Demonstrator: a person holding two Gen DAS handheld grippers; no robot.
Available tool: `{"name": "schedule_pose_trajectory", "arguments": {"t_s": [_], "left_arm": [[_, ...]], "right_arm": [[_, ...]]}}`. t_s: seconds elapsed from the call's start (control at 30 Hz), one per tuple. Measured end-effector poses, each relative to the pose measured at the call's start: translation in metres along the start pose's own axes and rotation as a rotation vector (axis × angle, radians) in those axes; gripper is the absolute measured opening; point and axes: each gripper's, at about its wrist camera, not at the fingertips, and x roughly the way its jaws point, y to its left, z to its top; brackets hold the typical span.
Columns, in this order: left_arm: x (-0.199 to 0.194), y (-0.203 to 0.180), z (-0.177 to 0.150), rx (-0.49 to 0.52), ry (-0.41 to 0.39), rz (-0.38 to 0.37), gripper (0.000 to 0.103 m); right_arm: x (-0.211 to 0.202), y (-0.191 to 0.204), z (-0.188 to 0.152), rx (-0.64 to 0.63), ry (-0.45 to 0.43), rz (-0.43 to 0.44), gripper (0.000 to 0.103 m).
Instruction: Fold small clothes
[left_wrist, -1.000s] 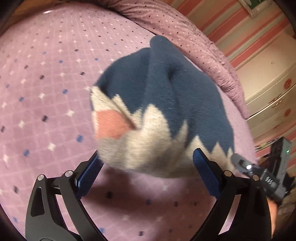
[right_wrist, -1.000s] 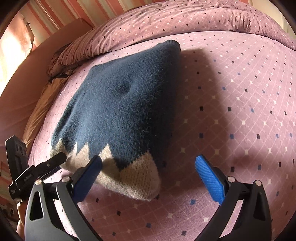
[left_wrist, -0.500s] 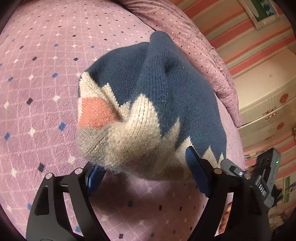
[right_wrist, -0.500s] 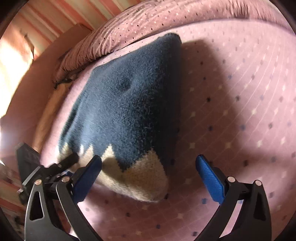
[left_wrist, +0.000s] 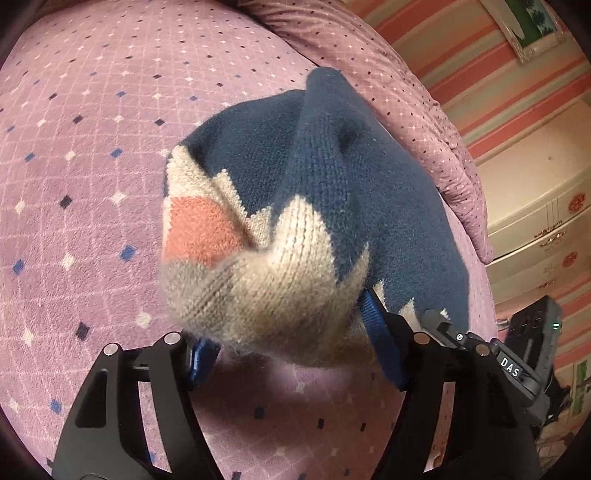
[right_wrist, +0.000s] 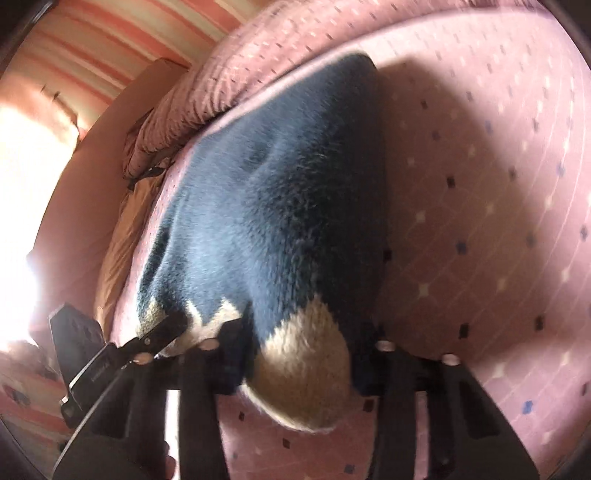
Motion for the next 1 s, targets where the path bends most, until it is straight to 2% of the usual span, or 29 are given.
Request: {"name": "schedule_pose_trajectory", "arguments": {"t_s": [0.1,0.3,0.47,0.63,1.0], "left_arm": [[-0.001,-0.010,-0.001,0.032,-0.005,0.009,0.070],[-0.005,-0.035,-0.013,0.109,-0.012,0.003,0.070],[0.005,-0.087,-0.050,0.207,0.000,0.023,0.070],[0.021,-0.149,-0.105,0.280,0.014,0.024,0.069],[0.065,-0.288,-0.235,0.377,0.105,-0.039,0.066]], "right_arm": [[-0.010,0.009,0.000,-0.047,-0.037,-0.005,0.030],[-0.044,0.014,0.001,-0.112,-0.088,-0.041,0.028],[-0.089,-0.003,0.000,-0.146,-0.129,-0.101,0.028],[-0.150,-0.050,-0.006,-0.123,-0.168,-0.170,0.028],[-0.292,-0.180,-0.043,-0.063,-0.237,-0.306,0.028]]}}
